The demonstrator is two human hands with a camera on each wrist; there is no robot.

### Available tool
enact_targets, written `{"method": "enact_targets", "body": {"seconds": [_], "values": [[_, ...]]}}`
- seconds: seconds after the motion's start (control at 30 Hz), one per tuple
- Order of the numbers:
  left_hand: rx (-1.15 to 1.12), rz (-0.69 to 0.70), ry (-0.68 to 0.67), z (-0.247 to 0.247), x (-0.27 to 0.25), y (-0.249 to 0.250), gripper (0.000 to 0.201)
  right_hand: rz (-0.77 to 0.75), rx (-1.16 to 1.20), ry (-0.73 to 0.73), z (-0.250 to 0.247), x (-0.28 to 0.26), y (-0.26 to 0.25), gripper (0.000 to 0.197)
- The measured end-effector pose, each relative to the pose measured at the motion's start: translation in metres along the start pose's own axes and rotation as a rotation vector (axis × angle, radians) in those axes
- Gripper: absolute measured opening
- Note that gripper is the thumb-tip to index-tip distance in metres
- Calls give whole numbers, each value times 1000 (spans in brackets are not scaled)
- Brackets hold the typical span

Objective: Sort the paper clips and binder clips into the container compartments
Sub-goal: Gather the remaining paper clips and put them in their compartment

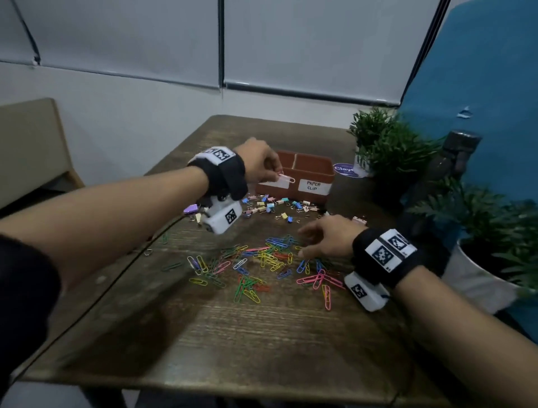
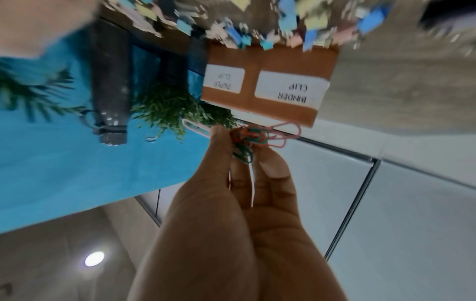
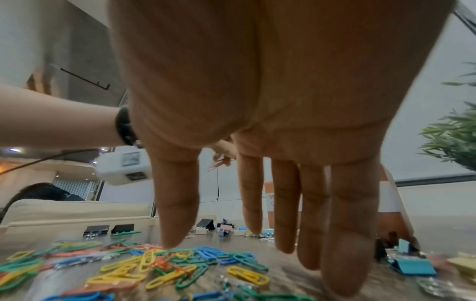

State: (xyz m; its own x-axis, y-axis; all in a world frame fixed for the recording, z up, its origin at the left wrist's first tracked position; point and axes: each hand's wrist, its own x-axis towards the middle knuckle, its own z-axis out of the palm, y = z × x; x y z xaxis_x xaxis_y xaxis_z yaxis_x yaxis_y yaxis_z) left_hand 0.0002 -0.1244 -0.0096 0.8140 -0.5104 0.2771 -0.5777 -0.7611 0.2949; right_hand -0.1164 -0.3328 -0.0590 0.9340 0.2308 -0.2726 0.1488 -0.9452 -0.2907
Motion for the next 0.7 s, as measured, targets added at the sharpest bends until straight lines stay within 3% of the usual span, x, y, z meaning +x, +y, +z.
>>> {"method": "enact_targets", "body": {"seconds": [0.17,0.43,0.7], "values": [[76,-90,29,12,74,13,17,-6,32,22,-1,7,5,65],[288,-206,0,40,161,25,14,-24,16,77,2,17,13,42],[239,-129,-103,74,171,33,43,-25,33,82,2,23,13,34]]}}
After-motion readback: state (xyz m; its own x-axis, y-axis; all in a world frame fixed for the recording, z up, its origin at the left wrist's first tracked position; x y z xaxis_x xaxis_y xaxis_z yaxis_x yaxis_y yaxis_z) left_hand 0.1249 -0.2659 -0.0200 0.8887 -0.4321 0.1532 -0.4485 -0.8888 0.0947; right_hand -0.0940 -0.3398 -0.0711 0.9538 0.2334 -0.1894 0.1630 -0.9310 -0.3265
